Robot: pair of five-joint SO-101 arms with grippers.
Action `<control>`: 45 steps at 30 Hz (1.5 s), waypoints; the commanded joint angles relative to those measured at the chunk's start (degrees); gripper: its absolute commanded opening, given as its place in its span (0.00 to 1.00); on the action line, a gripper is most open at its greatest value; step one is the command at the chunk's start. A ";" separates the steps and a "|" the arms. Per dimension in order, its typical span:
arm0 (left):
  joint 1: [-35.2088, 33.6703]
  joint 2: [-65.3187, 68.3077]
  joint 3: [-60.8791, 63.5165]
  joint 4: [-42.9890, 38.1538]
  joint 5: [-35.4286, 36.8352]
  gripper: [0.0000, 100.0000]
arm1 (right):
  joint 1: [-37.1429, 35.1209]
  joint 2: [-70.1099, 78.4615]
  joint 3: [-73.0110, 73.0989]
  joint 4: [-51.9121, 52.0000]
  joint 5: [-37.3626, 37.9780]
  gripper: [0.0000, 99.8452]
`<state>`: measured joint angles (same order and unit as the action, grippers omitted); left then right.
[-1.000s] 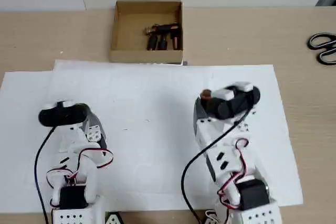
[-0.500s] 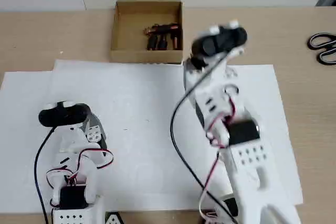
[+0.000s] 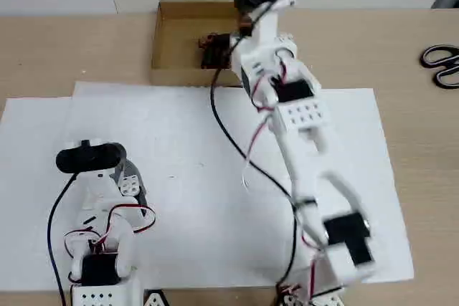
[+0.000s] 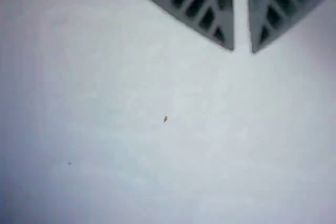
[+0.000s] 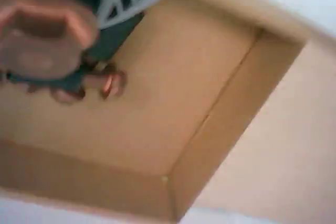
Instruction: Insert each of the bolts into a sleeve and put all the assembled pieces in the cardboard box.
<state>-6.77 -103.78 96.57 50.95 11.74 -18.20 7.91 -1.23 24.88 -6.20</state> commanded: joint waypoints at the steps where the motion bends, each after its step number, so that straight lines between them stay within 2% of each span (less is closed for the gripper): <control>1: 0.18 -0.44 -0.31 0.00 -0.09 0.01 | 0.57 9.10 -15.65 -1.80 -0.35 0.00; 9: 0.18 -0.44 -0.31 0.00 -0.09 0.01 | 0.40 29.93 -38.59 -1.54 -0.18 0.00; 13: 0.26 -0.44 -0.31 0.09 -0.09 0.01 | 0.13 36.44 -44.75 -0.66 4.31 0.01; 17: 0.26 -0.44 -0.31 0.18 -0.09 0.01 | -1.01 38.11 -48.00 4.88 7.82 0.01; 20: 0.26 -0.44 -0.31 0.18 -0.09 0.01 | -1.54 38.20 -49.05 8.84 7.91 0.09; 24: 0.26 -0.44 -0.31 0.18 -0.09 0.01 | -1.89 38.11 -50.46 14.64 10.90 0.27; 26: 0.26 -0.44 -0.31 0.18 -0.09 0.01 | -1.89 38.02 -51.43 15.60 11.08 0.30; 31: 0.26 -0.44 -0.31 0.18 -0.09 0.01 | -1.89 38.02 -55.65 16.66 11.16 0.30; 45: 0.26 -0.44 -0.31 0.18 -0.09 0.01 | -2.33 38.02 -71.56 31.78 10.81 0.29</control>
<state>-6.77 -103.78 96.57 50.95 11.74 -20.31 47.56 -68.31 54.24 4.35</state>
